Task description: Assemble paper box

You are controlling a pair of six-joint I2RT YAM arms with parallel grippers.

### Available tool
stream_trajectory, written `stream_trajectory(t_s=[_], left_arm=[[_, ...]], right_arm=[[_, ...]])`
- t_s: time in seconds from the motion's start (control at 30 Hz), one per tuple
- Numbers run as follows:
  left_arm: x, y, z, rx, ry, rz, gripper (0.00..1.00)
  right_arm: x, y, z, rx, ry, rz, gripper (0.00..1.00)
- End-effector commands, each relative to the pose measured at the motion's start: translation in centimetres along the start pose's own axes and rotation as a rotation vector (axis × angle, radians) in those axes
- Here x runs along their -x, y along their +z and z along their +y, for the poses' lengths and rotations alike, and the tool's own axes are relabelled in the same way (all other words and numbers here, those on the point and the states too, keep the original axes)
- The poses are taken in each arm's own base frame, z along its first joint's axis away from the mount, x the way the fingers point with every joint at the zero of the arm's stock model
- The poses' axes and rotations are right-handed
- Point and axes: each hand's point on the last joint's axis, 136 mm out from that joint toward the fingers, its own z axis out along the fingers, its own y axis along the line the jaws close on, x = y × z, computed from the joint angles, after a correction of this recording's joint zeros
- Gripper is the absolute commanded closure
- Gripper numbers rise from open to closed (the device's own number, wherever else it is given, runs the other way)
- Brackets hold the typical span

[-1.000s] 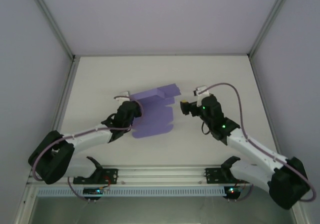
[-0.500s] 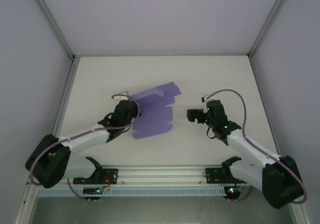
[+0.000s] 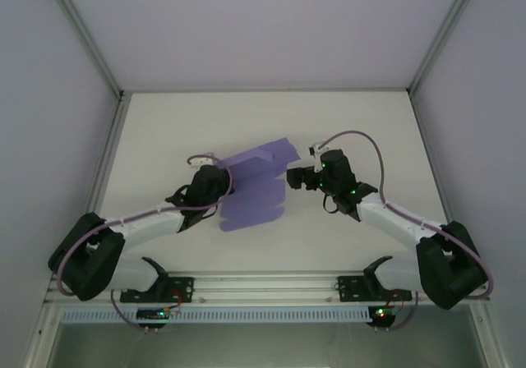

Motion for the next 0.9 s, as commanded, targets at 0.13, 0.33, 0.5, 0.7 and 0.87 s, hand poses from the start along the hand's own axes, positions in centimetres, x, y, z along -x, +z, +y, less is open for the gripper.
stream_trajectory(t_s=[0.13, 0.33, 0.5, 0.7, 0.87], left_arm=[[1.0, -0.7, -2.9, -0.073, 0.093, -0.047, 1.00], [1.0, -0.6, -2.9, -0.042, 0.114, -0.052, 1.00], [0.5, -0.5, -3.5, -0.056, 0.154, -0.044, 1.00], [0.0, -0.6, -5.1, -0.092, 0.215, -0.032, 1.00], [-0.4, -0.3, -4.9, -0.062, 0.209, -0.023, 1.00]], right_arm=[[2.1, -0.7, 0.6, -0.052, -0.081, -0.049, 0.01], [2.8, -0.8, 5.1, 0.047, -0.272, -0.046, 0.01], [2.3, -0.4, 5.8, -0.021, -0.426, -0.016, 0.01], [1.3, 0.7, 4.9, -0.152, -0.622, 0.029, 0.01], [2.6, 0.7, 5.4, -0.253, -0.679, -0.072, 0.01]])
